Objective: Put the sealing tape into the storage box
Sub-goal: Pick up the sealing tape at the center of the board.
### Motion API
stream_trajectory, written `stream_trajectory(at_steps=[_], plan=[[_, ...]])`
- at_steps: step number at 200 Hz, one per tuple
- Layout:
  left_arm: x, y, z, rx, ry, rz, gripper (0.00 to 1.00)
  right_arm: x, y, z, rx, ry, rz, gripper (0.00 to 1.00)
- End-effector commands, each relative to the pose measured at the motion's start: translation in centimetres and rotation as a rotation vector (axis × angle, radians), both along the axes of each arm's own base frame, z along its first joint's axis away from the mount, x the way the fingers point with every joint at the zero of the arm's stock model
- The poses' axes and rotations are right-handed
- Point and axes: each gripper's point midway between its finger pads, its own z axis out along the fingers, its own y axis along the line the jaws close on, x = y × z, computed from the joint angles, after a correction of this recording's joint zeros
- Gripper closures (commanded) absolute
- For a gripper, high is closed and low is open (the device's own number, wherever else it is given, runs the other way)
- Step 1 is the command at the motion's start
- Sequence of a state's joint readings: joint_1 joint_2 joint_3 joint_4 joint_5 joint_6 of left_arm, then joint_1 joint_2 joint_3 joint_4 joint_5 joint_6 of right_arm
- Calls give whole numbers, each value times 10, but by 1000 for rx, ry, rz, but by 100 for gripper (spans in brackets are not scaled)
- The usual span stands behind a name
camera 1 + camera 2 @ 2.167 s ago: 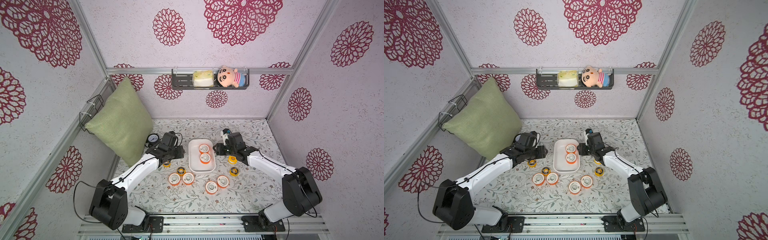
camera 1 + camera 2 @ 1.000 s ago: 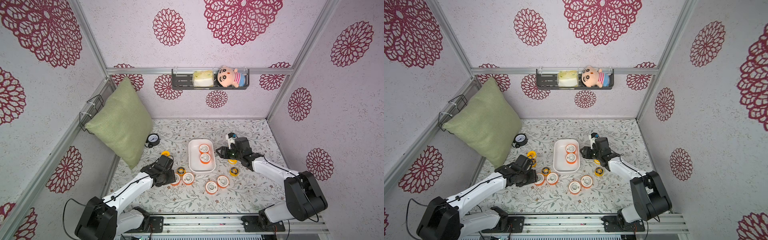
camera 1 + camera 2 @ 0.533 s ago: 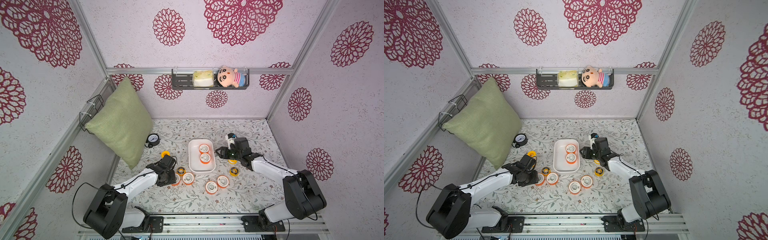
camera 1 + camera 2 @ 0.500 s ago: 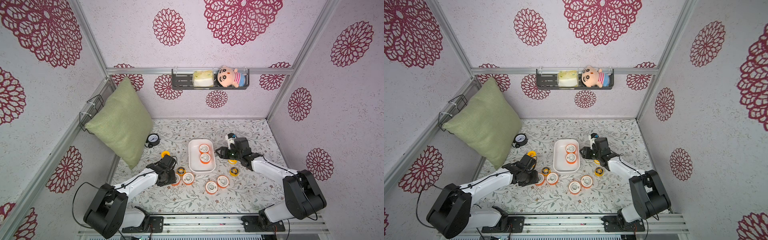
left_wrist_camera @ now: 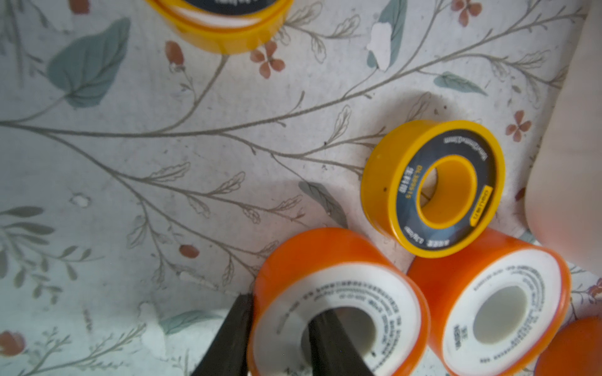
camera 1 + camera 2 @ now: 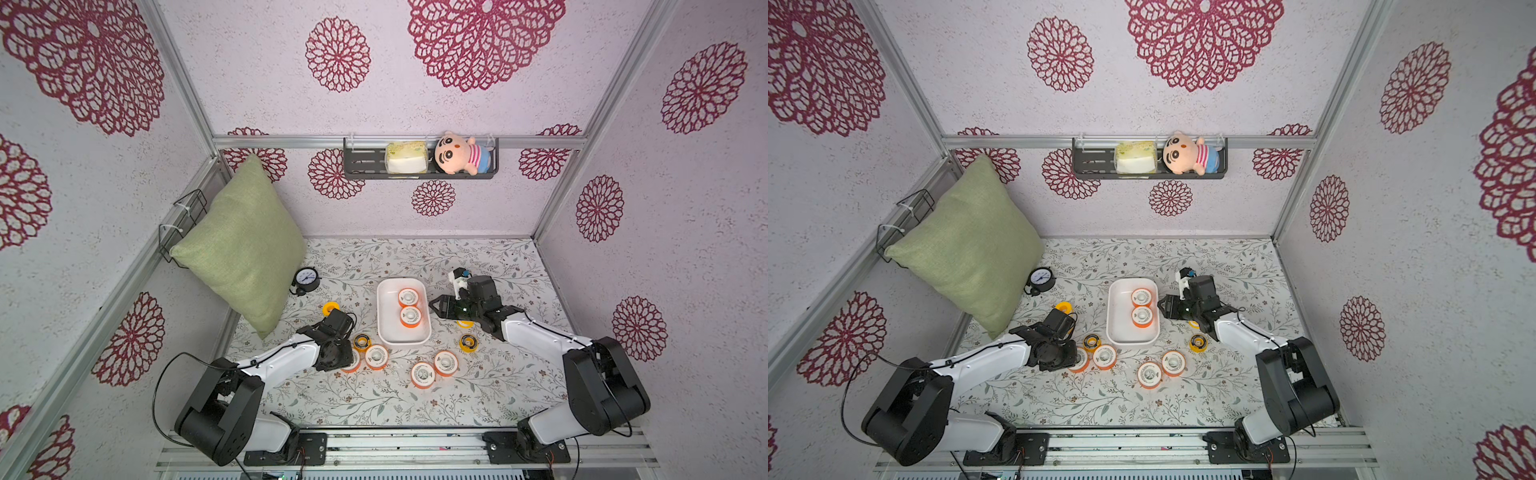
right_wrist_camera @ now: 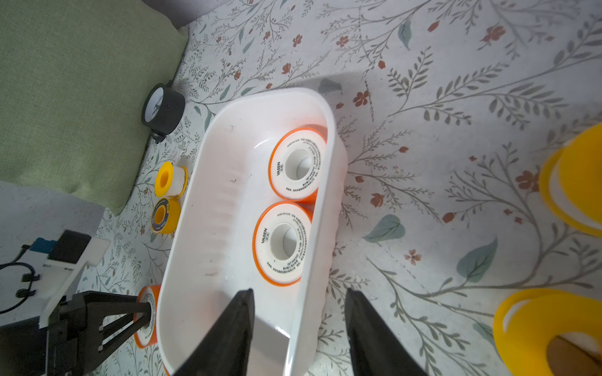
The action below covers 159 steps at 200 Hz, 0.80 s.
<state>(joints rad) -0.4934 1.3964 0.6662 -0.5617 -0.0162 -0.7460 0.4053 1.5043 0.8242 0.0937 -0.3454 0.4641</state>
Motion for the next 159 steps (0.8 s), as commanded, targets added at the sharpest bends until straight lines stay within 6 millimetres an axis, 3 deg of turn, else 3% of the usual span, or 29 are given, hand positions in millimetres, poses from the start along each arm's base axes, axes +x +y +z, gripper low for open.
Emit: stream_trajectory(at_steps=[1, 32, 71, 101, 130, 159], plan=[[8, 2, 18, 18, -63, 6, 70, 1, 8, 3, 37, -3, 38, 49], [13, 6, 47, 21, -137, 7, 71, -1, 14, -3, 53, 20, 67, 53], [24, -3, 79, -22, -200, -16, 71, -3, 18, -10, 56, 42, 83, 58], [41, -29, 100, -108, -234, -73, 71, -5, 20, -14, 63, 57, 97, 69], [59, -59, 113, -147, -240, -151, 71, -6, 19, -19, 57, 70, 90, 72], [75, -89, 114, -144, -231, -223, 71, -7, 20, -23, 58, 82, 97, 73]])
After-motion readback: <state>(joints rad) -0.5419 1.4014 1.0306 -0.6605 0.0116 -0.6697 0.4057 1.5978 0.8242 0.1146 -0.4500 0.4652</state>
